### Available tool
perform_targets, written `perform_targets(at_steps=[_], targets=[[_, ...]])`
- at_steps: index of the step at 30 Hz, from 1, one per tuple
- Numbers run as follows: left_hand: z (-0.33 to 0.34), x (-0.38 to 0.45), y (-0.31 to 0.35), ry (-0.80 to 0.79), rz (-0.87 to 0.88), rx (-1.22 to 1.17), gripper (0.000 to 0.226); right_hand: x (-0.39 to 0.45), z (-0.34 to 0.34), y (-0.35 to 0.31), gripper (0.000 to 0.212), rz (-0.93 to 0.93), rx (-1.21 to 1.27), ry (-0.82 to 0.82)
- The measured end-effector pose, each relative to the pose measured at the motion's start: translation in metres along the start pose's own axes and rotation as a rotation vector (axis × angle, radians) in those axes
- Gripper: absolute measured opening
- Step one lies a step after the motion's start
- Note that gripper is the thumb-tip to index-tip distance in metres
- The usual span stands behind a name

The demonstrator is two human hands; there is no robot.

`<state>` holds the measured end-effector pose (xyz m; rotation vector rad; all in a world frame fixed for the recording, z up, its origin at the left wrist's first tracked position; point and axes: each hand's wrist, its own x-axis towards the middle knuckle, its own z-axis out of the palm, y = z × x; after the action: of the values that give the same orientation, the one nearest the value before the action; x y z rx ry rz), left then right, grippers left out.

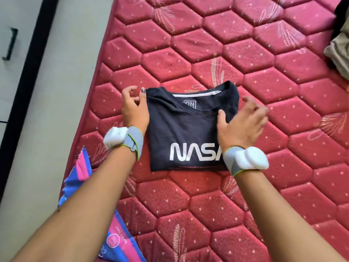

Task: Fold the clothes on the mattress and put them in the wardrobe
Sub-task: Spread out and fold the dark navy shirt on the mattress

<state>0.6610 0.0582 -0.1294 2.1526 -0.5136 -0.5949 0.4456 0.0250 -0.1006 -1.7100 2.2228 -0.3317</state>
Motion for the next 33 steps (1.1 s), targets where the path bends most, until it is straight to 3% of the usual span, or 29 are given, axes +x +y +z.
perform_targets(at_steps=[2, 4, 7, 10, 12, 15, 18, 20, 23, 26, 31, 33], targets=[[0.0, 0.008, 0.0, -0.014, 0.027, -0.041, 0.017, -0.005, 0.009, -0.025, 0.044, -0.284, -0.031, 0.034], [-0.001, 0.0, -0.004, -0.015, 0.062, -0.034, 0.019, -0.008, 0.023, -0.053, 0.036, -0.486, -0.003, -0.089], [-0.007, -0.028, -0.015, -0.042, 0.05, 0.021, 0.026, 0.001, 0.039, -0.095, 0.053, -0.411, -0.117, -0.395], [-0.011, -0.057, -0.024, -0.027, 0.063, 0.152, 0.035, 0.015, 0.047, -0.12, 0.06, -0.347, -0.166, -0.581], [-0.009, -0.068, -0.022, -0.01, 0.077, 0.2, 0.038, 0.02, 0.048, -0.127, 0.047, -0.348, -0.082, -0.592], [-0.004, -0.071, -0.022, 0.01, 0.043, 0.293, 0.039, 0.021, 0.049, -0.125, 0.036, -0.229, 0.087, -0.433], [-0.004, -0.074, -0.026, 0.016, 0.077, 0.425, 0.038, 0.022, 0.048, -0.113, 0.035, -0.103, 0.025, -0.318], [-0.005, -0.075, -0.026, 0.014, 0.086, 0.455, 0.038, 0.025, 0.051, -0.11, 0.035, -0.102, 0.037, -0.347], [-0.006, -0.072, -0.021, 0.014, 0.096, 0.44, 0.041, 0.029, 0.053, -0.118, 0.029, -0.169, 0.304, -0.449], [-0.008, -0.064, -0.016, 0.017, 0.195, 0.364, 0.047, 0.033, 0.046, -0.125, 0.048, -0.208, 0.525, -0.625], [0.001, -0.046, -0.012, 0.043, 0.235, 0.363, 0.053, 0.045, 0.031, -0.141, 0.058, -0.397, 0.001, -0.746], [0.004, -0.043, -0.009, 0.036, 0.238, 0.331, 0.048, 0.045, 0.034, -0.145, 0.056, -0.443, -0.04, -0.778]])
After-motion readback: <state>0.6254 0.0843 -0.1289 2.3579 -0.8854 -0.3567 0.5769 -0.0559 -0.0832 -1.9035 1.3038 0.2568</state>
